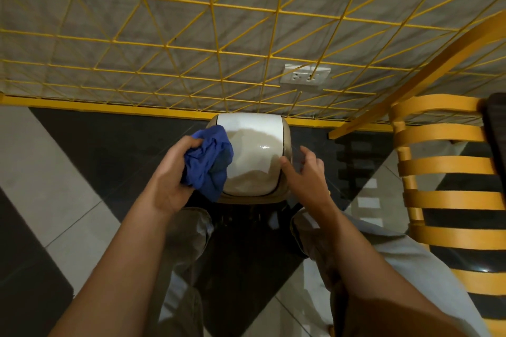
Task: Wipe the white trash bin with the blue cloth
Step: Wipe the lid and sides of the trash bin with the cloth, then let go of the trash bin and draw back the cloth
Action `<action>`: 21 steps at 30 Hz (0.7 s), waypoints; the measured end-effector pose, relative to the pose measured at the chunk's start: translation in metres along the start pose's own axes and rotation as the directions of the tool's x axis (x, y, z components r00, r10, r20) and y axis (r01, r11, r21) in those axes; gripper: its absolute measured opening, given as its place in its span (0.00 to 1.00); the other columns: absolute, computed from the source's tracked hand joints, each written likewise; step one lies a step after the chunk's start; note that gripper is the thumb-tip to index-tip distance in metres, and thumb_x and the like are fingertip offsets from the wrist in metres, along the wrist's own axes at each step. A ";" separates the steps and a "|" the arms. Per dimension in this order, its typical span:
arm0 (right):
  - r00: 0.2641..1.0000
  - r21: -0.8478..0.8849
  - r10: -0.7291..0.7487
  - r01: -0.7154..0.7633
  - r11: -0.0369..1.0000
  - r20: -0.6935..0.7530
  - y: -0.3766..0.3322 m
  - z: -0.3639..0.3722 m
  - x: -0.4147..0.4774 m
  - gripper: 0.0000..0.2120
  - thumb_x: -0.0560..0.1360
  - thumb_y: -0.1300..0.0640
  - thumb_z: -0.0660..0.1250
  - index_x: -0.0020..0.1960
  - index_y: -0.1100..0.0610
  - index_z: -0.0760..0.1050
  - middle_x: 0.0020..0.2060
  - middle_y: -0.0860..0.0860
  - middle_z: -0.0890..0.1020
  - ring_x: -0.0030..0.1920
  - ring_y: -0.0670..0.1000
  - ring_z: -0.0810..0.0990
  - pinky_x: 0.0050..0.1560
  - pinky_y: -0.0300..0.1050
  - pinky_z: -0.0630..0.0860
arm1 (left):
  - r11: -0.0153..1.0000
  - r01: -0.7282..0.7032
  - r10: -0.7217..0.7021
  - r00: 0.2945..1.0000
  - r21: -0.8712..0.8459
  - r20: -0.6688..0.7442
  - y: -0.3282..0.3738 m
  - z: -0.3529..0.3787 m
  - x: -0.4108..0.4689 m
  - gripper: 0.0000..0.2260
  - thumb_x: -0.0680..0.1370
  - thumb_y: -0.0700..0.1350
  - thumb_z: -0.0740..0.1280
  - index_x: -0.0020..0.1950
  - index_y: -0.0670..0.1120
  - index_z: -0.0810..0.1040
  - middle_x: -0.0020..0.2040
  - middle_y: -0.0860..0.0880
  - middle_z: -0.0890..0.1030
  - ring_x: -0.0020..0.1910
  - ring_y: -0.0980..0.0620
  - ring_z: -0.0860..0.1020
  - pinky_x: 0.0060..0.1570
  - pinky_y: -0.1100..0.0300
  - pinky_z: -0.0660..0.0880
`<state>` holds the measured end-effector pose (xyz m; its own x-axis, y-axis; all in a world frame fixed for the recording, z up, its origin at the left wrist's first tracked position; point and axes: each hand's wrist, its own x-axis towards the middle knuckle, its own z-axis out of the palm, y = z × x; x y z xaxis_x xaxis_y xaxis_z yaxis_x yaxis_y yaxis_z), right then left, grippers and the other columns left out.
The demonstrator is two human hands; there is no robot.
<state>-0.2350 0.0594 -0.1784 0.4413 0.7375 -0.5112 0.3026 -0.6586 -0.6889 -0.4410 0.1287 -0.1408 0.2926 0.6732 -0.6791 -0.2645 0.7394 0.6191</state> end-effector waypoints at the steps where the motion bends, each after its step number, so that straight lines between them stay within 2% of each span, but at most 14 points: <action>1: 1.000 0.012 -0.010 0.010 1.000 -0.002 -0.004 -0.004 -0.005 0.31 0.75 0.45 0.63 0.73 0.54 0.58 0.68 0.55 0.63 0.66 0.55 0.68 0.66 0.53 0.69 | 0.999 -0.018 0.019 1.000 -0.043 0.018 0.000 0.005 -0.009 0.13 0.77 0.46 0.60 0.57 0.43 0.77 0.54 0.43 0.80 0.52 0.48 0.79 0.48 0.58 0.78; 2: 1.000 0.034 -0.023 0.023 0.999 0.012 -0.009 -0.008 -0.012 0.29 0.75 0.45 0.63 0.72 0.53 0.60 0.66 0.55 0.66 0.65 0.54 0.70 0.63 0.53 0.72 | 0.996 -0.028 0.031 0.999 -0.082 0.036 -0.001 0.011 -0.018 0.14 0.78 0.46 0.58 0.57 0.43 0.78 0.52 0.44 0.82 0.51 0.49 0.80 0.45 0.60 0.79; 4: 0.996 0.127 -0.046 0.037 0.991 0.073 -0.021 -0.017 -0.028 0.26 0.76 0.45 0.62 0.70 0.53 0.63 0.63 0.53 0.71 0.60 0.51 0.73 0.51 0.43 0.77 | 0.987 -0.026 0.035 0.998 -0.156 0.058 -0.003 0.027 -0.034 0.14 0.78 0.46 0.57 0.51 0.45 0.82 0.47 0.46 0.84 0.45 0.51 0.82 0.39 0.62 0.80; 5: 0.992 0.181 -0.058 0.036 0.983 0.115 -0.028 -0.022 -0.038 0.24 0.76 0.46 0.62 0.69 0.53 0.64 0.62 0.52 0.73 0.57 0.49 0.74 0.47 0.37 0.75 | 0.982 -0.019 0.029 0.998 -0.189 0.049 -0.004 0.037 -0.042 0.15 0.78 0.46 0.57 0.47 0.45 0.83 0.45 0.47 0.84 0.42 0.52 0.83 0.36 0.62 0.79; 6: 0.986 0.225 -0.072 0.036 0.974 0.152 -0.035 -0.030 -0.047 0.22 0.77 0.46 0.61 0.68 0.52 0.65 0.60 0.51 0.74 0.55 0.48 0.74 0.46 0.35 0.73 | 0.979 -0.012 0.020 0.999 -0.204 0.037 -0.004 0.048 -0.048 0.14 0.78 0.46 0.57 0.46 0.46 0.83 0.44 0.47 0.84 0.42 0.52 0.82 0.36 0.61 0.79; 8: 0.971 0.326 -0.097 0.022 0.945 0.218 -0.048 -0.047 -0.064 0.19 0.77 0.46 0.61 0.66 0.50 0.68 0.59 0.50 0.76 0.55 0.46 0.76 0.52 0.39 0.74 | 0.980 0.006 0.003 0.999 -0.197 0.045 -0.004 0.072 -0.059 0.11 0.77 0.46 0.59 0.47 0.46 0.81 0.45 0.47 0.82 0.43 0.51 0.81 0.39 0.58 0.77; 10: 0.947 0.478 -0.150 -0.004 0.878 0.284 -0.058 -0.068 -0.078 0.20 0.77 0.47 0.62 0.67 0.51 0.69 0.56 0.48 0.79 0.56 0.45 0.78 0.55 0.43 0.77 | 0.984 0.024 -0.005 0.994 -0.176 0.112 -0.004 0.100 -0.071 0.12 0.76 0.46 0.59 0.48 0.45 0.81 0.45 0.46 0.83 0.44 0.50 0.81 0.43 0.57 0.78; 11: 0.937 0.539 -0.183 -0.006 0.843 0.297 -0.061 -0.080 -0.084 0.19 0.77 0.49 0.62 0.66 0.51 0.69 0.54 0.47 0.81 0.55 0.45 0.80 0.53 0.42 0.78 | 0.986 0.030 -0.005 0.989 -0.162 0.149 -0.004 0.116 -0.078 0.13 0.77 0.46 0.58 0.52 0.44 0.80 0.46 0.45 0.82 0.46 0.49 0.80 0.49 0.56 0.78; 13: 0.933 0.581 -0.218 0.012 0.814 0.287 -0.066 -0.106 -0.094 0.17 0.76 0.52 0.64 0.64 0.53 0.71 0.53 0.48 0.82 0.54 0.46 0.81 0.50 0.40 0.79 | 0.993 0.030 -0.009 0.984 -0.116 0.178 -0.006 0.146 -0.089 0.15 0.79 0.45 0.55 0.60 0.40 0.75 0.55 0.42 0.80 0.56 0.47 0.77 0.63 0.52 0.71; 14: 0.938 0.586 -0.219 0.021 0.810 0.269 -0.068 -0.119 -0.098 0.17 0.75 0.53 0.66 0.63 0.53 0.71 0.54 0.50 0.82 0.55 0.48 0.81 0.51 0.41 0.79 | 0.994 0.037 -0.015 0.979 -0.104 0.204 -0.009 0.161 -0.092 0.17 0.79 0.46 0.56 0.63 0.39 0.73 0.59 0.40 0.78 0.60 0.45 0.76 0.64 0.51 0.69; 17: 0.965 0.598 -0.200 0.060 0.799 0.170 -0.063 -0.163 -0.109 0.16 0.74 0.53 0.68 0.60 0.55 0.73 0.56 0.54 0.82 0.57 0.51 0.81 0.58 0.48 0.77 | 0.994 0.099 -0.078 0.944 -0.050 0.320 -0.018 0.207 -0.099 0.25 0.70 0.48 0.66 0.64 0.38 0.73 0.60 0.36 0.78 0.60 0.41 0.76 0.59 0.48 0.75; 19: 0.978 0.615 -0.175 0.066 0.785 0.117 -0.054 -0.197 -0.117 0.14 0.76 0.53 0.65 0.60 0.57 0.74 0.55 0.54 0.82 0.56 0.51 0.81 0.61 0.49 0.76 | 0.995 0.100 -0.101 0.921 0.022 0.377 -0.024 0.239 -0.105 0.32 0.65 0.45 0.72 0.67 0.38 0.69 0.62 0.35 0.76 0.61 0.40 0.76 0.63 0.45 0.71; 21: 0.986 0.606 -0.153 0.078 0.791 0.073 -0.041 -0.233 -0.128 0.14 0.78 0.53 0.62 0.61 0.58 0.73 0.55 0.53 0.82 0.57 0.50 0.80 0.60 0.47 0.76 | 0.994 0.063 -0.095 0.899 0.088 0.427 -0.034 0.272 -0.109 0.27 0.68 0.40 0.69 0.66 0.39 0.68 0.60 0.36 0.77 0.57 0.41 0.77 0.62 0.43 0.71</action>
<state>-0.1074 -0.0430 0.0350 0.3272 0.8384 -0.4360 -0.2385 -0.3732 -0.8966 -0.2140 0.0293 0.0192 0.6807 0.5344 -0.5010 -0.1633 0.7774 0.6074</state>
